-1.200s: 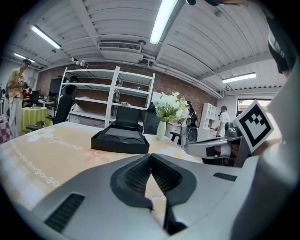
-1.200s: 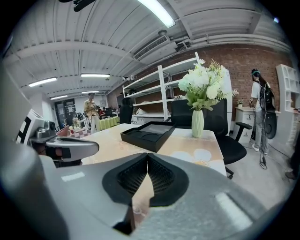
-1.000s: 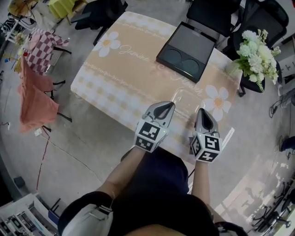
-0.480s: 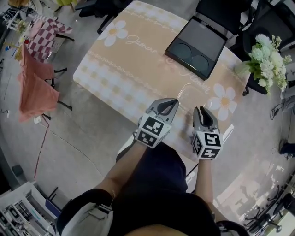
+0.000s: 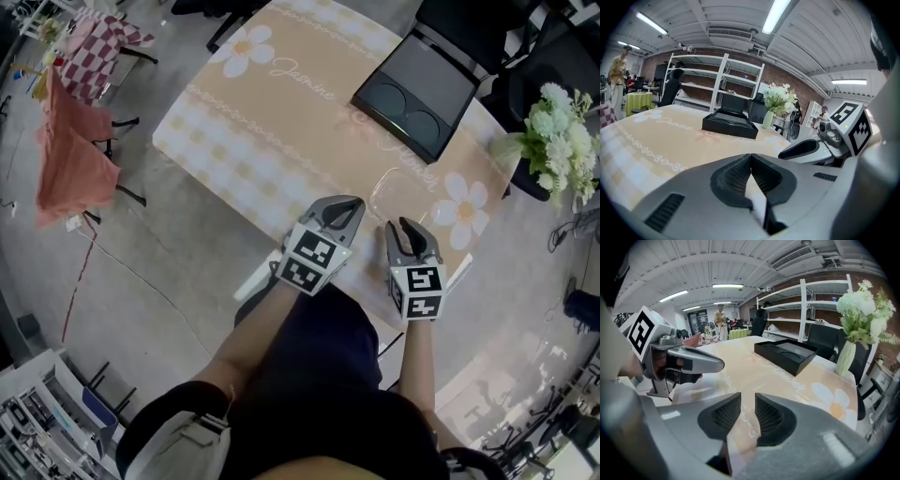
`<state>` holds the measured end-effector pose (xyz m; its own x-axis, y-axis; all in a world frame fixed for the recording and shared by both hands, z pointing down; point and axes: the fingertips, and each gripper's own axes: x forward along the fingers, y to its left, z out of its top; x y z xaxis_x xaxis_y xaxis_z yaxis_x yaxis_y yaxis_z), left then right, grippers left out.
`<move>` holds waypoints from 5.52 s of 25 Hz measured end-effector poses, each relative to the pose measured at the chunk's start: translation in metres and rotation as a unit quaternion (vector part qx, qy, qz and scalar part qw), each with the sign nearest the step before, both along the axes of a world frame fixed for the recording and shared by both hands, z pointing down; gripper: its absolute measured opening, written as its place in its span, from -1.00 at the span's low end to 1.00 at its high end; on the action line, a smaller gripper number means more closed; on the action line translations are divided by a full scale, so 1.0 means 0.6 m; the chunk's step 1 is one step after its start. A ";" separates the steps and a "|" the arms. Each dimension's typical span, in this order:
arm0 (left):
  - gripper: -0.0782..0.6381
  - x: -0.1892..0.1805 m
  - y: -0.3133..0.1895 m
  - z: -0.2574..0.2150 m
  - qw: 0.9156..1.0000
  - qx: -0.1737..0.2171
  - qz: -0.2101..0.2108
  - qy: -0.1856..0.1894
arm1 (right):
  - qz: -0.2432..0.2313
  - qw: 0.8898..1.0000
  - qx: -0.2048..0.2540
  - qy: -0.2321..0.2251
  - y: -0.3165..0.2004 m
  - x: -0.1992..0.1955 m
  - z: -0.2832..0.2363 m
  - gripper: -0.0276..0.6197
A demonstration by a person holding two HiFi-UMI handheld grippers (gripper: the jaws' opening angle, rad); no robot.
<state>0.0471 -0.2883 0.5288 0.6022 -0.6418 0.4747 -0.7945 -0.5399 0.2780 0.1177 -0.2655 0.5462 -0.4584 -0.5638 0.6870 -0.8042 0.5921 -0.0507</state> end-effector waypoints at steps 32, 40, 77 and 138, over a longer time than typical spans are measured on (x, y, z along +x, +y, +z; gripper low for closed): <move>-0.76 -0.038 -0.012 0.024 1.000 -0.021 -0.024 0.001 | -0.125 0.984 -0.073 0.101 0.016 -0.028 0.064 -0.68; -0.76 -0.039 -0.006 0.023 1.000 -0.022 -0.016 -0.001 | -0.123 0.984 -0.066 0.113 0.019 -0.030 0.065 -0.78; -0.76 -0.004 0.011 -0.031 0.998 0.005 0.066 0.004 | 0.085 0.996 -0.010 -0.018 0.022 0.025 -0.032 -0.85; -0.76 0.020 -0.099 -0.246 0.983 0.172 0.060 0.025 | 0.335 0.895 0.259 -0.143 0.010 0.188 -0.300 -0.85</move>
<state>0.0593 -0.3477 0.3811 0.6999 -0.6828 0.2095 -0.7100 -0.6971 0.0997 0.2308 -0.2595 0.3662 -0.0129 -0.9864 0.1640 -0.9855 -0.0153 -0.1691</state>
